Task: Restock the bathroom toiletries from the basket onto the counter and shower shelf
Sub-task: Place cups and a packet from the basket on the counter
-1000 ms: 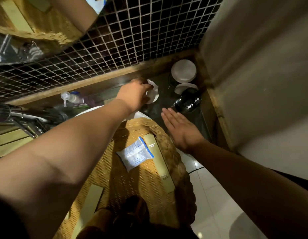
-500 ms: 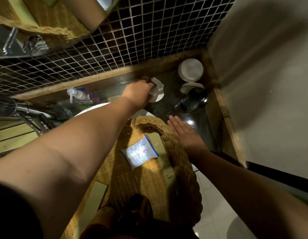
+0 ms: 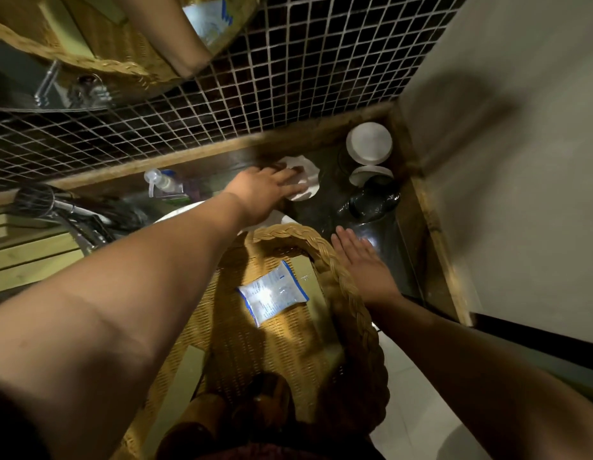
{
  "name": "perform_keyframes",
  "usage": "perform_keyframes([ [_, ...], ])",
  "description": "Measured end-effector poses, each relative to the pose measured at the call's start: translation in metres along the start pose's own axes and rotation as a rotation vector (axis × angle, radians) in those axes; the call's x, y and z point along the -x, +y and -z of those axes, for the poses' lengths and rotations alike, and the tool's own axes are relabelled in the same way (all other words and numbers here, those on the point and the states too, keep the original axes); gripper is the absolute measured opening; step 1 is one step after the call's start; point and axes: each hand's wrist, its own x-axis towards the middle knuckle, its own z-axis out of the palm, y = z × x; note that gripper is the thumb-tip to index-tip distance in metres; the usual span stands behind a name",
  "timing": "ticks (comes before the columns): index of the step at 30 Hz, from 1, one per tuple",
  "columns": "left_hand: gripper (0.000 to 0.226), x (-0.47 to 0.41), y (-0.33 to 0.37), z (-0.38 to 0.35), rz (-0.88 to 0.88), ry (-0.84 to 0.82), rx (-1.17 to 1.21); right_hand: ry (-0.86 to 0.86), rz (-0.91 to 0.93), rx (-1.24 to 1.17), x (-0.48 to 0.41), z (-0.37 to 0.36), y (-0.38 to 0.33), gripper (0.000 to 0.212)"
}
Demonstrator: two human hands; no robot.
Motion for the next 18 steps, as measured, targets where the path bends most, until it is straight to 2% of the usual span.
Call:
perform_keyframes([
  [3, 0.077, 0.014, -0.001, 0.005, 0.015, -0.022, 0.062, 0.006, -0.011, 0.048, 0.002, 0.008, -0.002, 0.087],
  [6, 0.071, 0.032, -0.002, 0.014, 0.057, 0.077, 0.12, 0.06, -0.023, 0.065, 0.003, 0.023, -0.003, 0.082],
  [9, 0.054, 0.053, 0.003, 0.025, 0.106, 0.191, 0.224, 0.161, -0.025, 0.083, 0.005, 0.047, 0.0, 0.075],
  [12, 0.053, 0.074, 0.01, 0.034, 0.142, 0.221, 0.272, 0.254, -0.021, 0.089, 0.01, 0.076, 0.0, 0.066],
  [18, 0.057, 0.122, 0.029, 0.047, 0.197, 0.25, 0.251, 0.359, -0.053, 0.175, 0.041, 0.121, -0.01, 0.062],
])
